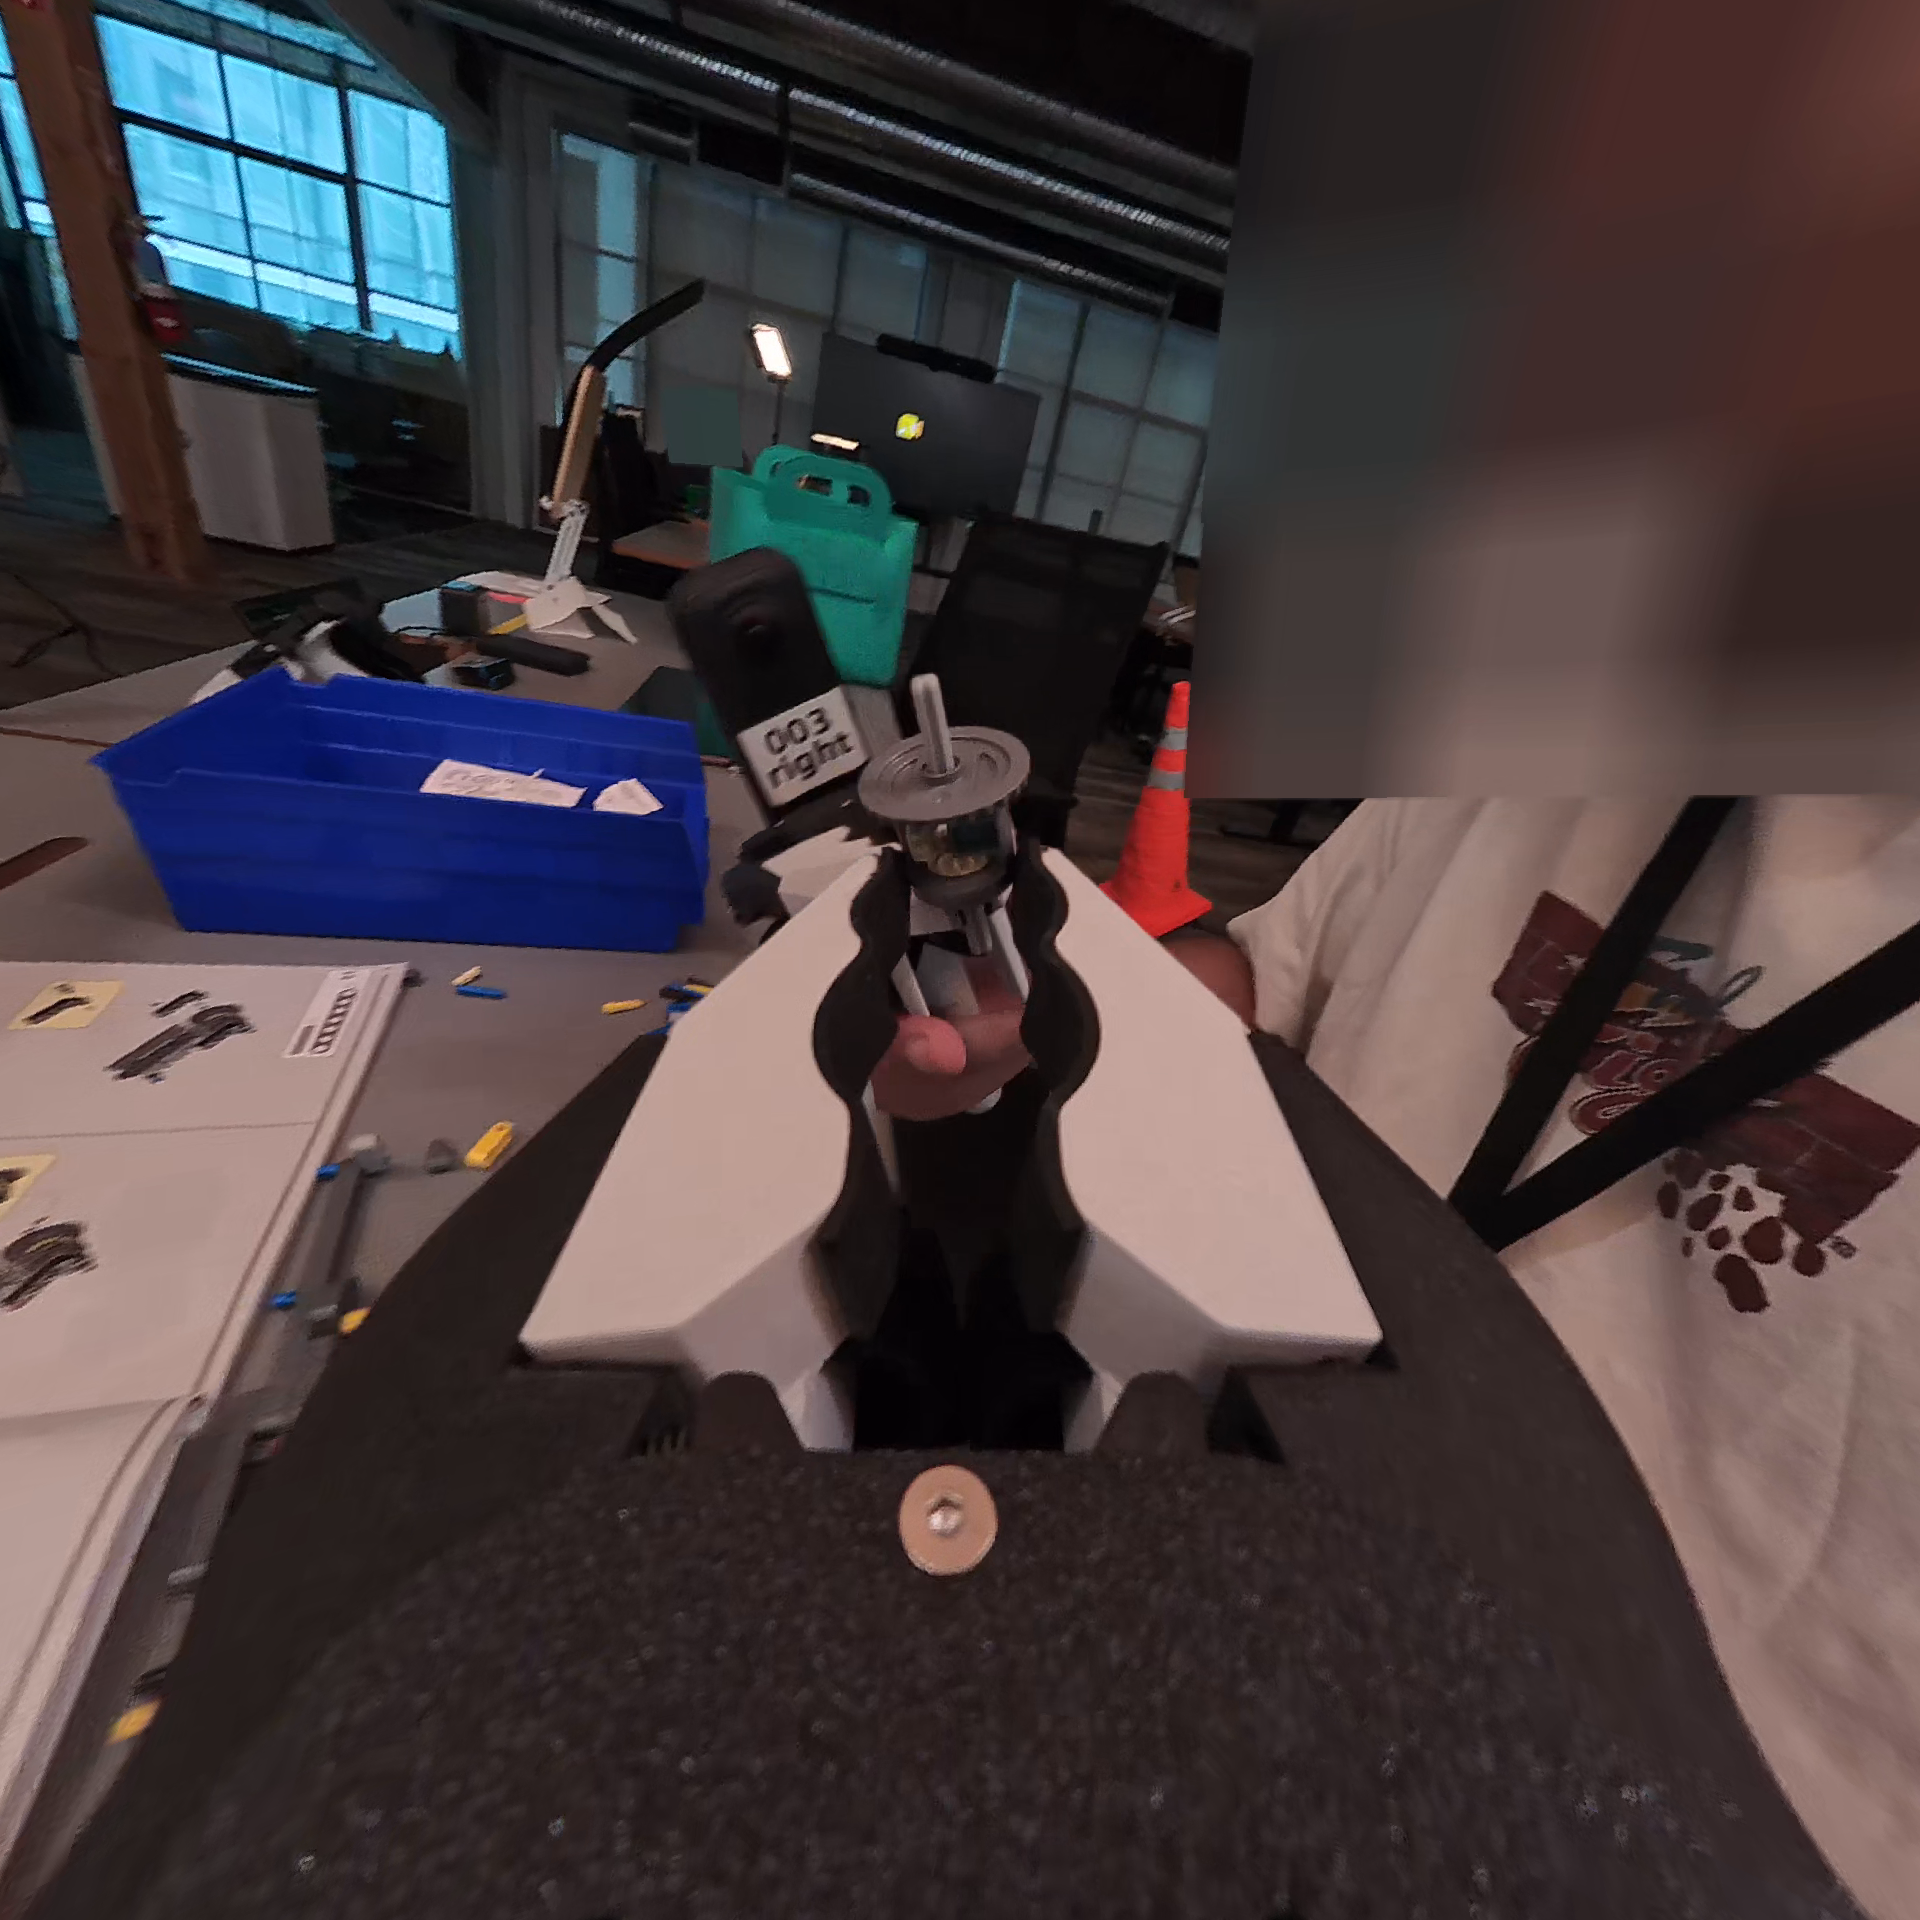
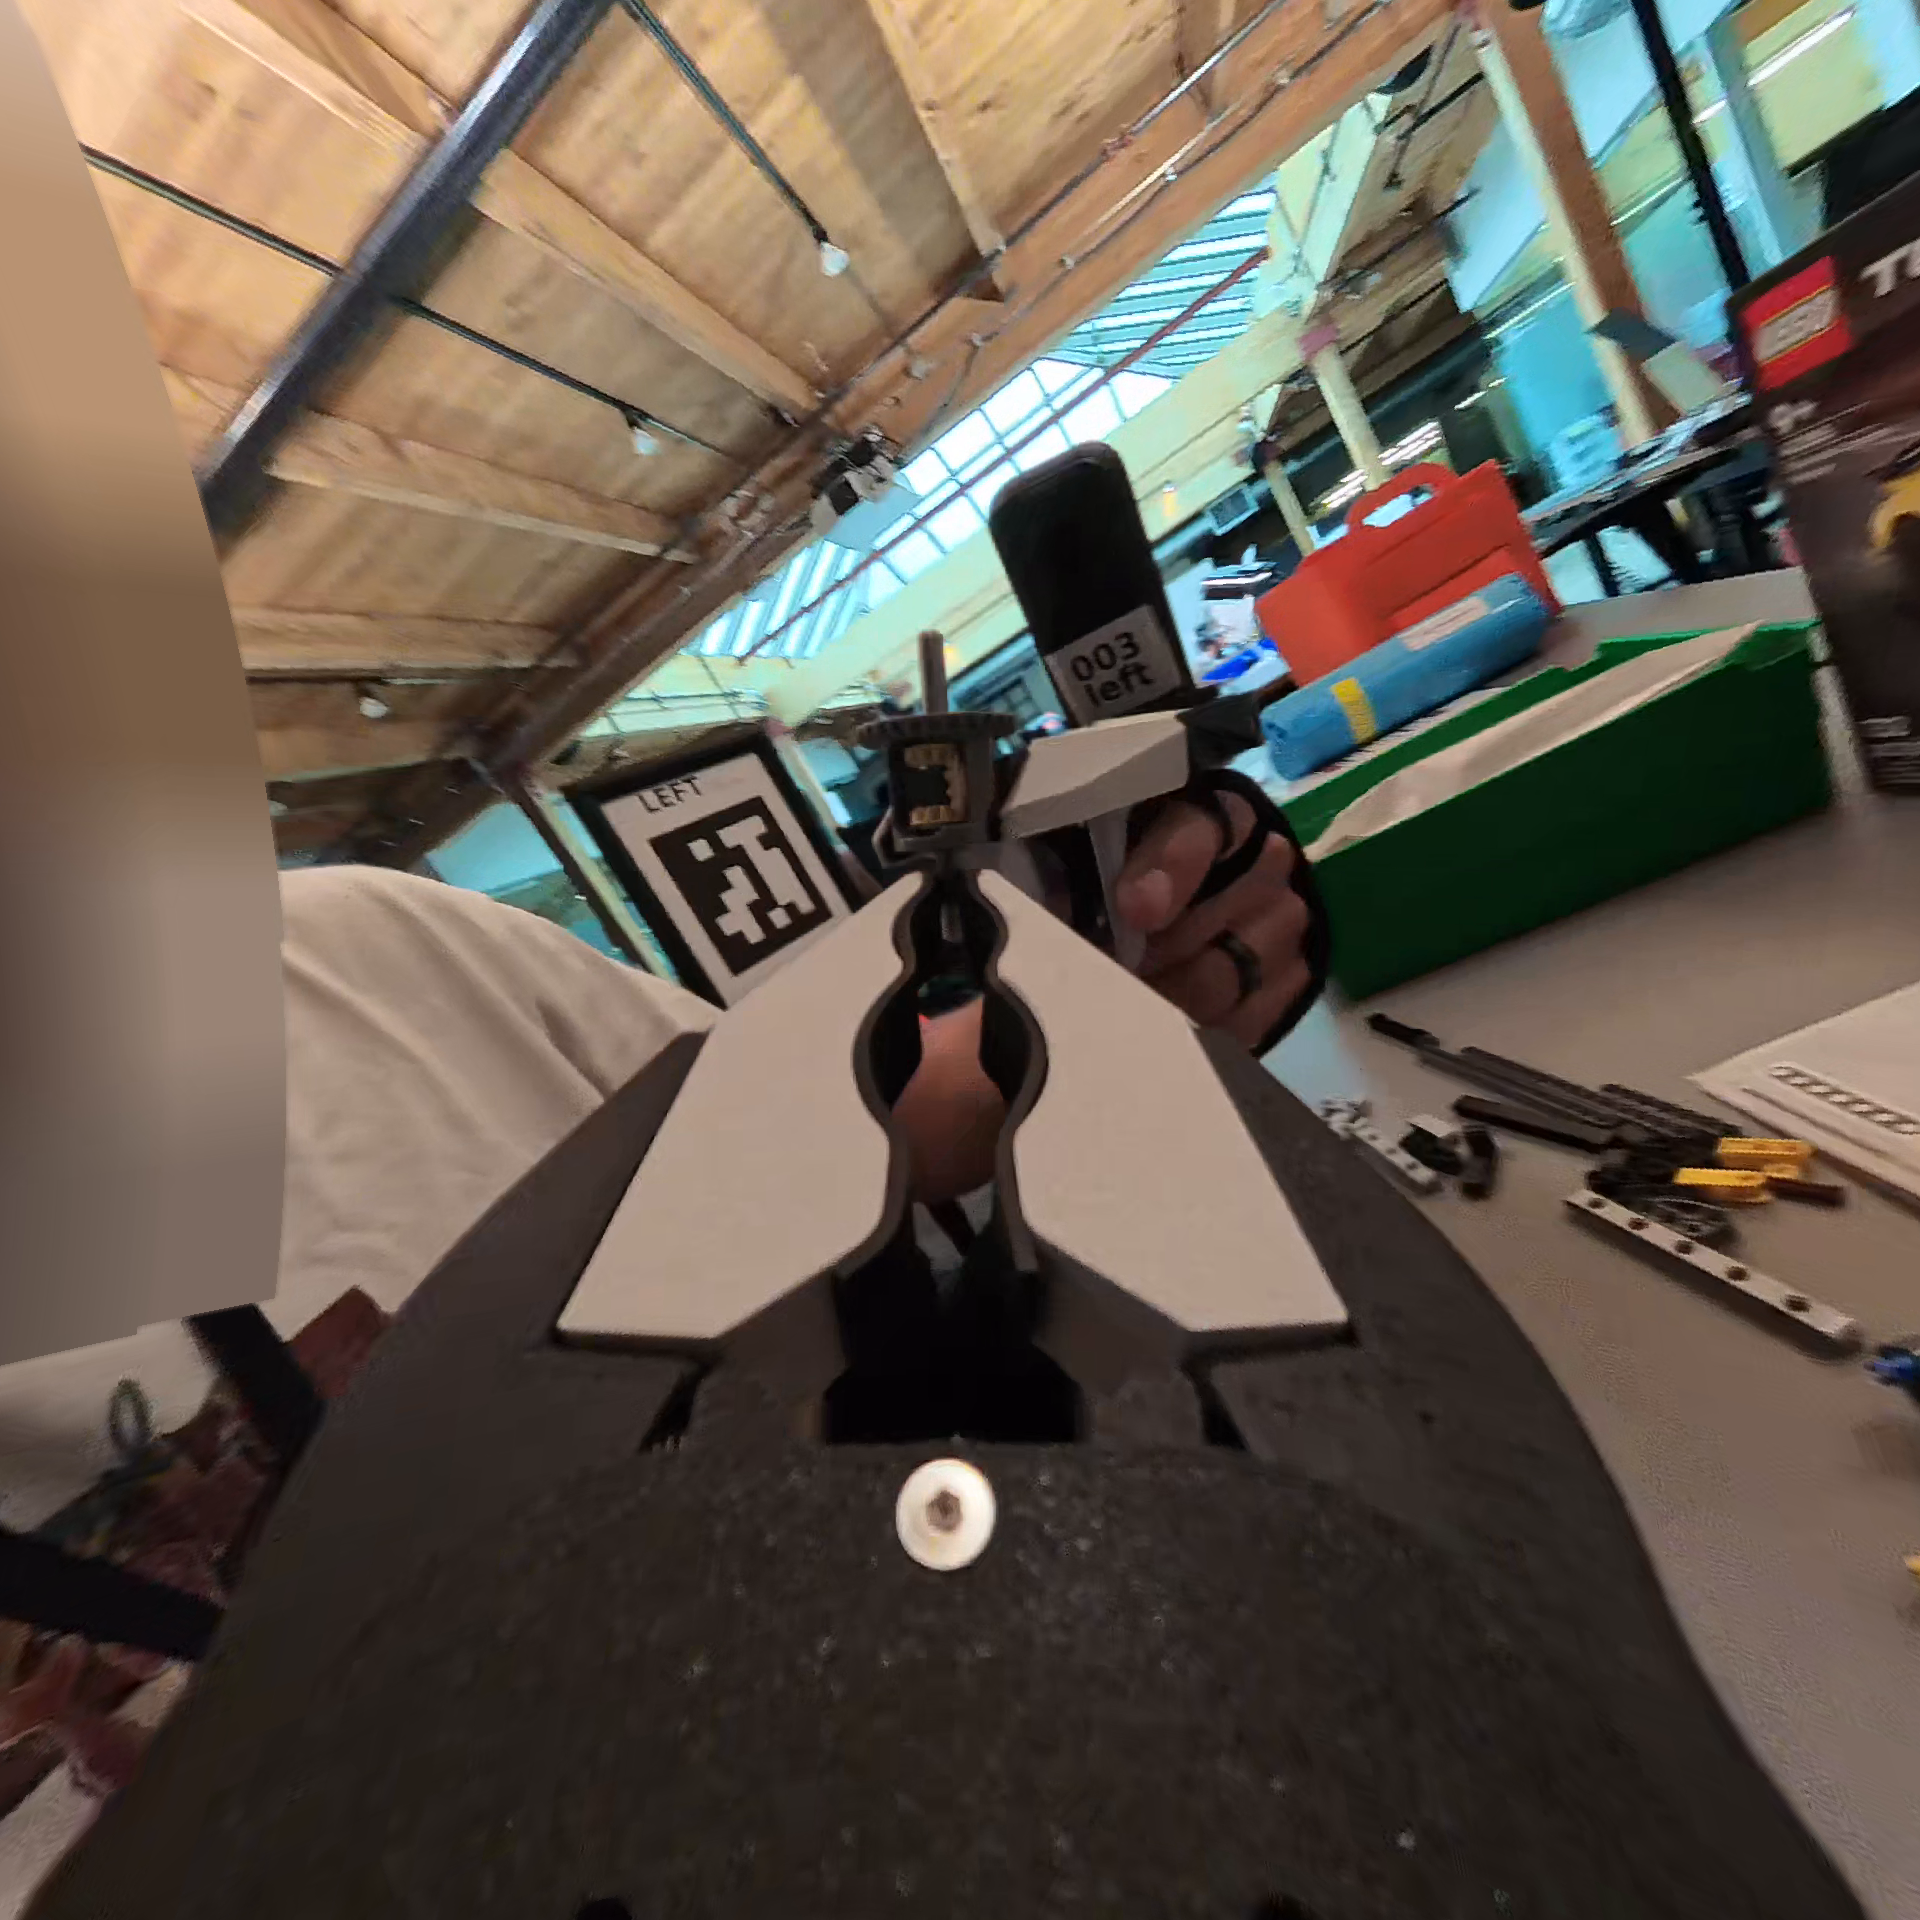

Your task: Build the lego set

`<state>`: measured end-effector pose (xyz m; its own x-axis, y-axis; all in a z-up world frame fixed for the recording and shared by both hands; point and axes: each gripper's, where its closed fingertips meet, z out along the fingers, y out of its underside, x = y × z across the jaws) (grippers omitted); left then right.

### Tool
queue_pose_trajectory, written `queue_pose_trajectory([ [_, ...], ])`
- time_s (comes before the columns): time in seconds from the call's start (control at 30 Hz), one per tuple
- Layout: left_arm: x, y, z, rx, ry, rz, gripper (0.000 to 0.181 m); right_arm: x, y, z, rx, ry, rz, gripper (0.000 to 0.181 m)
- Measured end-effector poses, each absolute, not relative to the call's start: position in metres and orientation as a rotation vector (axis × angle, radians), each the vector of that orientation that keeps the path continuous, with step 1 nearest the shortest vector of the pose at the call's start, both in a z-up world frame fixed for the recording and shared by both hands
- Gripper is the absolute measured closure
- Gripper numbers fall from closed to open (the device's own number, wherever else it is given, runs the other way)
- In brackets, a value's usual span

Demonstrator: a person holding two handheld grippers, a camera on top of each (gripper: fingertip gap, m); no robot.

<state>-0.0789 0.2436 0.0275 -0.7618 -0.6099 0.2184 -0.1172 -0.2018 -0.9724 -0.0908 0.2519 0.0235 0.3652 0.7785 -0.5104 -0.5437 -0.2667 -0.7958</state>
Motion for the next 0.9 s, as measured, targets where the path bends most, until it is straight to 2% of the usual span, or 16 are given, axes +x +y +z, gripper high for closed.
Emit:
queue_pose_trajectory([
  [0.13,-0.0790,0.2401,0.0301,-0.830,1.694,-2.123,0.162,-0.0909,0.2484,0.0266,-1.248,-0.223,1.412,0.179],
  [0.3,-0.0798,0.2427,0.0319,-0.818,1.652,-2.197,0.163,-0.0901,0.2520,0.0268,-1.263,-0.325,0.983,0.178],
  [0.4,-0.0830,0.2424,0.0339,-0.764,1.641,-2.225,0.162,-0.0927,0.2521,0.0283,-1.272,-0.363,0.867,0.177],
  [0.9,-0.0860,0.2463,0.0319,-0.649,1.682,-2.179,0.163,-0.0949,0.2551,0.0261,-1.266,-0.354,0.961,0.177],
])
